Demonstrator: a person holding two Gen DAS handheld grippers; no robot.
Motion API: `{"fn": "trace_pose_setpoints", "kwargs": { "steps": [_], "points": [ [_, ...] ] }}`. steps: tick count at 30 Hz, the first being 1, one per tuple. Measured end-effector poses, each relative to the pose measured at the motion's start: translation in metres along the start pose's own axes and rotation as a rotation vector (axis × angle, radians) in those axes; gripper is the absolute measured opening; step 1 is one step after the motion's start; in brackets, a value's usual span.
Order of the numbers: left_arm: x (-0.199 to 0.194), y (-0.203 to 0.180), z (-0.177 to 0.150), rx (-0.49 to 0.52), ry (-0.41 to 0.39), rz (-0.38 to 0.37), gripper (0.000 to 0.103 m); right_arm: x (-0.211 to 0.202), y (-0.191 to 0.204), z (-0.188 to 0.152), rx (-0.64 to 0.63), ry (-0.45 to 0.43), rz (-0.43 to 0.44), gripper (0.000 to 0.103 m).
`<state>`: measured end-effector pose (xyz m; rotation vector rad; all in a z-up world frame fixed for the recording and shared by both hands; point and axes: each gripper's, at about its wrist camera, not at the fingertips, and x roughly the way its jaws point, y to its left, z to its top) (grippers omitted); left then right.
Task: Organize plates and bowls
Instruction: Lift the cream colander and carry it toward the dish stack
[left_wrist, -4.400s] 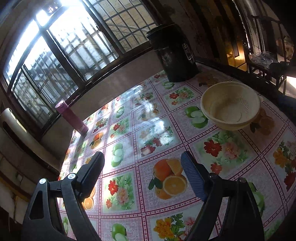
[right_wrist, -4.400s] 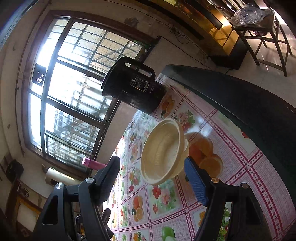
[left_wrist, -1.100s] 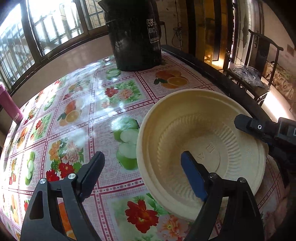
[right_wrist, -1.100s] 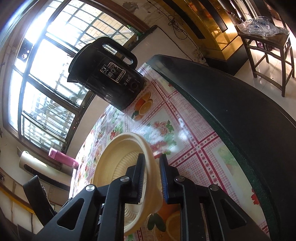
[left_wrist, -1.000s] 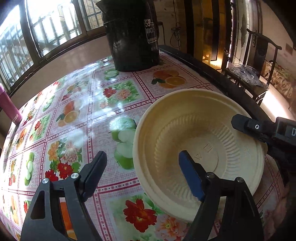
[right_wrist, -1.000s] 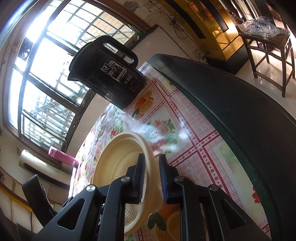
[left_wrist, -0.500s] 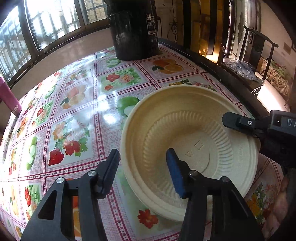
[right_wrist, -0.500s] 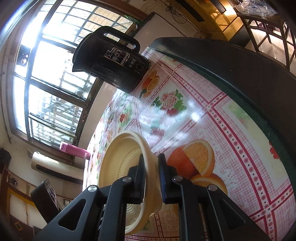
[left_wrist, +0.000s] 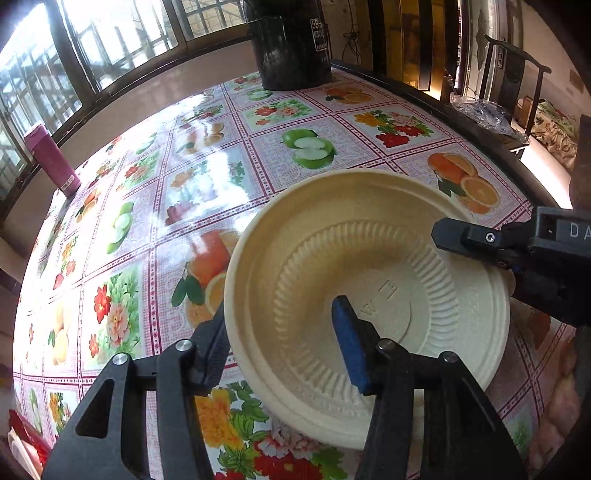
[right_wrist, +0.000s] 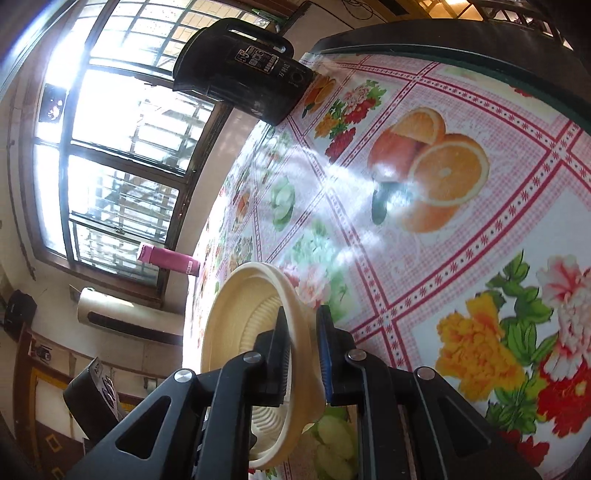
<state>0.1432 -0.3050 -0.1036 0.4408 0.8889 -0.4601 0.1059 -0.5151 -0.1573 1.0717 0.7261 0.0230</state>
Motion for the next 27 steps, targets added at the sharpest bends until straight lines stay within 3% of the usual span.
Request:
{"fn": "trace_pose_setpoints", "kwargs": {
  "steps": [17,27],
  "points": [
    [-0.054,0.06,-0.105,-0.083,0.024,0.033,0.052,0.0,0.058,-0.126,-0.116,0.113,-0.03,0.014],
    [-0.075,0.096,-0.155,-0.152,0.02,0.052,0.052,0.012,0.1,-0.183,-0.209,0.174,-0.054,0.014]
  ]
}}
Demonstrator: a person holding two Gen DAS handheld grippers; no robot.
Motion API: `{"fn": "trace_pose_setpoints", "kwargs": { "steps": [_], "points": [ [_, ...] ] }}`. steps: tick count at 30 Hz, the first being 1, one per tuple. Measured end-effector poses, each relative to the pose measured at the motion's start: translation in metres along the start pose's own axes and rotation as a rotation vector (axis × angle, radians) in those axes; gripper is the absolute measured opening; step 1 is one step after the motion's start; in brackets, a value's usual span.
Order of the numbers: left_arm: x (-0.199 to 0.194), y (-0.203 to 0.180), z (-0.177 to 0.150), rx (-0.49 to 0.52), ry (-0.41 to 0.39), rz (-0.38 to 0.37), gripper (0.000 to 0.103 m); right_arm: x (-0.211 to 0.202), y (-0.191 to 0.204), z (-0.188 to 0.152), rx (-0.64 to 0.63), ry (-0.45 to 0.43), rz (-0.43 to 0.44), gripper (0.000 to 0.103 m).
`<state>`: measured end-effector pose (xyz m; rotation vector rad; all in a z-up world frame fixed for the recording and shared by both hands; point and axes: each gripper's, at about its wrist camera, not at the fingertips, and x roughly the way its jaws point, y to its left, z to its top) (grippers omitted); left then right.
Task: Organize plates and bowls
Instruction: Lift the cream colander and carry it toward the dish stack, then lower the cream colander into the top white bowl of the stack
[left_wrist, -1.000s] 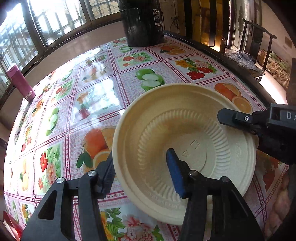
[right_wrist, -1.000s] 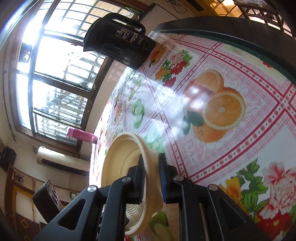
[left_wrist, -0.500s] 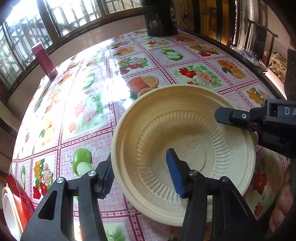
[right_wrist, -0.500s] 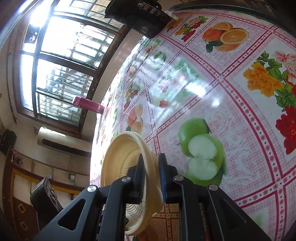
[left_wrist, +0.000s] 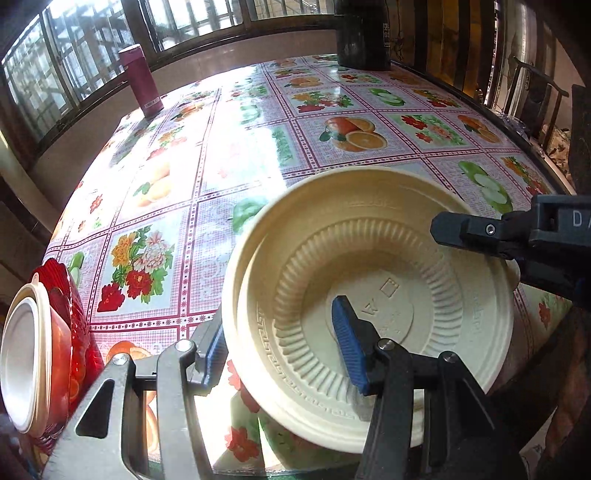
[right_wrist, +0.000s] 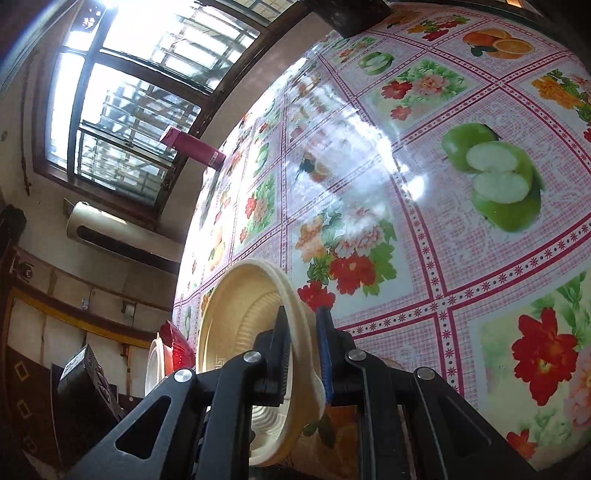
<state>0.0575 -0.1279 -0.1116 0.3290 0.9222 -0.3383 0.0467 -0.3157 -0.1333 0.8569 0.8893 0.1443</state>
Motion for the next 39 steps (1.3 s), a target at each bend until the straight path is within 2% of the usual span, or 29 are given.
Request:
{"fn": "trace_pose_setpoints", "kwargs": {
  "steps": [19,39],
  "points": [
    [-0.025,0.07,-0.058,-0.114,-0.005,0.044,0.052,0.033,0.068,-0.063,-0.149,0.088,-0.004,0.014],
    [-0.071,0.106,-0.089,-0.167,-0.073,0.087,0.052,0.018,0.123,-0.101,-0.262,0.082,0.038,0.014]
  ]
}}
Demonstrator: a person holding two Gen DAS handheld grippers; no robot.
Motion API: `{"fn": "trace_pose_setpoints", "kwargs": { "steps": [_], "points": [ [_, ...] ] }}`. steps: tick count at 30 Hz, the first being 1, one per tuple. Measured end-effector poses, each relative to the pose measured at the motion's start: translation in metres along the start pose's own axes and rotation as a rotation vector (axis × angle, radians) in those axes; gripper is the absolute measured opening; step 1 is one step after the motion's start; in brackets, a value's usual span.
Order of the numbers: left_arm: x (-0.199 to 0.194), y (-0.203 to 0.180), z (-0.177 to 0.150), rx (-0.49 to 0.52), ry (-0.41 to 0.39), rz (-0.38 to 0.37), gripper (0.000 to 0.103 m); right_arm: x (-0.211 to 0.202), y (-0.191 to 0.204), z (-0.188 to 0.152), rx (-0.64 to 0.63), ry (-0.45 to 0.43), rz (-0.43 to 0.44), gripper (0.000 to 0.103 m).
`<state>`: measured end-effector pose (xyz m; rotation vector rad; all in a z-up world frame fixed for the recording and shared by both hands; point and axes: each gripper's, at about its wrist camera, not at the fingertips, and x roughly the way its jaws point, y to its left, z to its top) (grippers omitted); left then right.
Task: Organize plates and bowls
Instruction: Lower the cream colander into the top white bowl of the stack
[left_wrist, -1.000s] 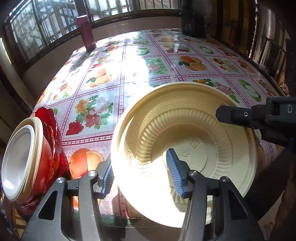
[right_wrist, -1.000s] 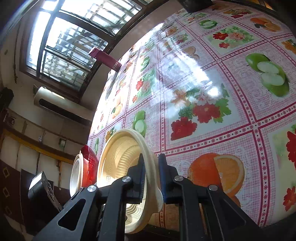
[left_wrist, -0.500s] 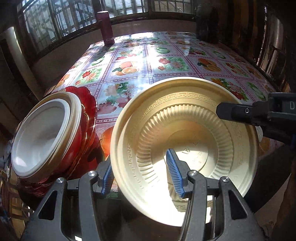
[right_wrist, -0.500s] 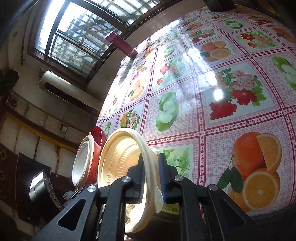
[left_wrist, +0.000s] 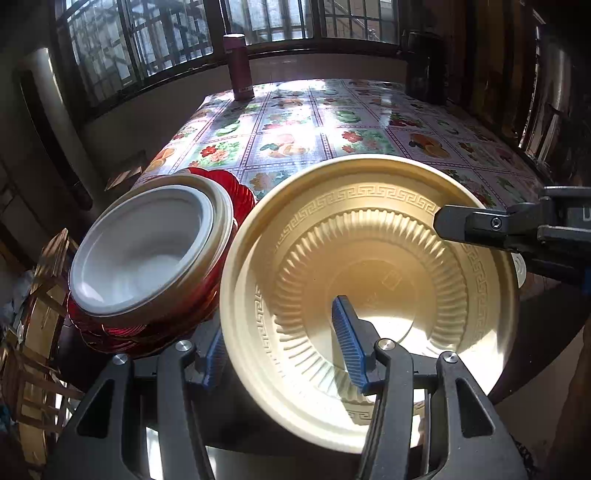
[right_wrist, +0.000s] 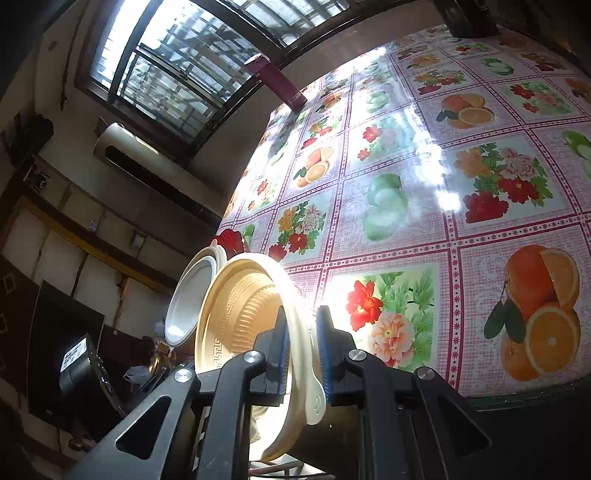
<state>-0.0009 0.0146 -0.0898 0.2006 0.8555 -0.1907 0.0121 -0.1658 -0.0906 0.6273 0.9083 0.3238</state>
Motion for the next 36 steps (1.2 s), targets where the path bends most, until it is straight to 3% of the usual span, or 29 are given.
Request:
{"fn": "trace_pose_setpoints", "kwargs": {
  "steps": [20,31,36],
  "points": [
    [-0.036,0.05,0.007,-0.055,-0.094,0.059,0.052,-0.005,0.067,0.001,-0.123,-0.027,0.055,0.014],
    [-0.028,0.113,0.041,-0.147,-0.105,0.135,0.052,0.051,0.12,0.029,-0.184,0.035,0.1,0.016],
    [-0.02,0.137,0.04,-0.198,-0.085,0.164,0.052,0.08,0.141,0.026,-0.23,0.066,0.112,0.016]
  ]
}}
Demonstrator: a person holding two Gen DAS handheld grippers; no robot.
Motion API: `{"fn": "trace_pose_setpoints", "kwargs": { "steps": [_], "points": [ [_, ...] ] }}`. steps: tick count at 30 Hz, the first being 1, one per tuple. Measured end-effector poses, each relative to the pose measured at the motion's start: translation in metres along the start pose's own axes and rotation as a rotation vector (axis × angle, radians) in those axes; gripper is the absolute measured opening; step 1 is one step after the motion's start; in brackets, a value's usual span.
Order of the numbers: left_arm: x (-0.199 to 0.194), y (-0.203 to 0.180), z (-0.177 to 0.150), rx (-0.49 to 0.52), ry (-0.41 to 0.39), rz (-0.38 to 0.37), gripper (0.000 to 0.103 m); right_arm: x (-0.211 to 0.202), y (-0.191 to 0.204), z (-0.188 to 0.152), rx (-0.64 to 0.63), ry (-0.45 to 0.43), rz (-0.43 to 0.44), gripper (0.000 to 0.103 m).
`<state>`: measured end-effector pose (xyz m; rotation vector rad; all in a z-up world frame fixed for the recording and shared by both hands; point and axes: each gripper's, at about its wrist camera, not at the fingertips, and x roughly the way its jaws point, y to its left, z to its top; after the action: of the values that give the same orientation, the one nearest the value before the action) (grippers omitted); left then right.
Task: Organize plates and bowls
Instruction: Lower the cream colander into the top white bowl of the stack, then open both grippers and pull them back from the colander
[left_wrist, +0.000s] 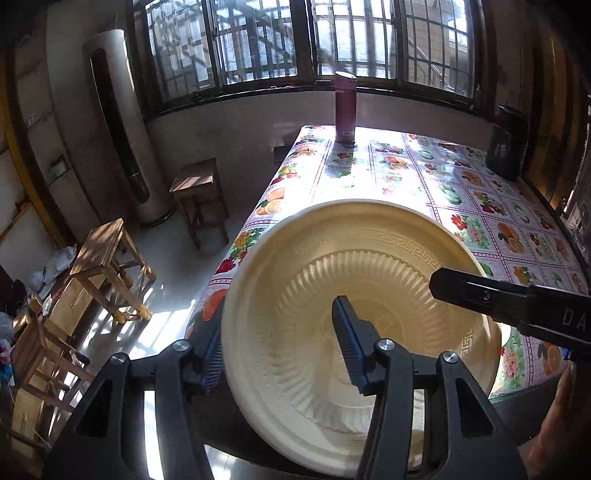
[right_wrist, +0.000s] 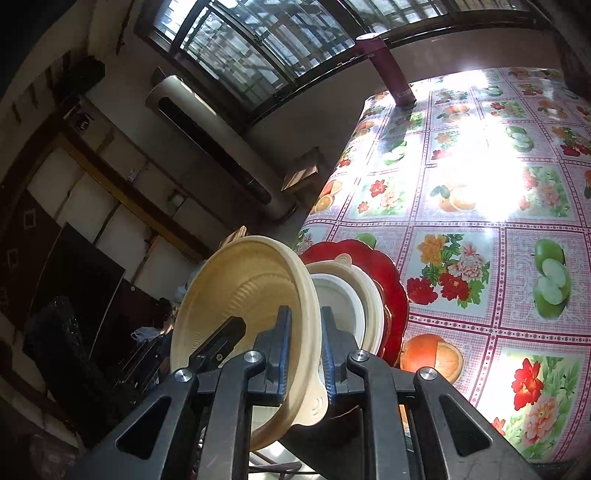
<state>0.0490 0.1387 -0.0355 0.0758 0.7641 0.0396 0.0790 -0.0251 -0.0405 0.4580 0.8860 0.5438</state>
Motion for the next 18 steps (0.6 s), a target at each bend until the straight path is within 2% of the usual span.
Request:
{"fn": "trace_pose_setpoints", "kwargs": {
  "steps": [9,15,18],
  "points": [
    [0.029,0.003,-0.011,-0.016,0.079,-0.002,0.052,0.035,-0.012,-0.007,-0.005,0.061,-0.021,0.017],
    [0.037,-0.005,-0.009,-0.006,0.093,-0.008,0.052,0.032,-0.015,-0.006,-0.029,0.031,-0.066,0.017],
    [0.042,-0.003,-0.009,-0.018,0.083,0.014,0.054,0.028,-0.014,-0.006,-0.064,-0.003,-0.097,0.018]
  ]
}}
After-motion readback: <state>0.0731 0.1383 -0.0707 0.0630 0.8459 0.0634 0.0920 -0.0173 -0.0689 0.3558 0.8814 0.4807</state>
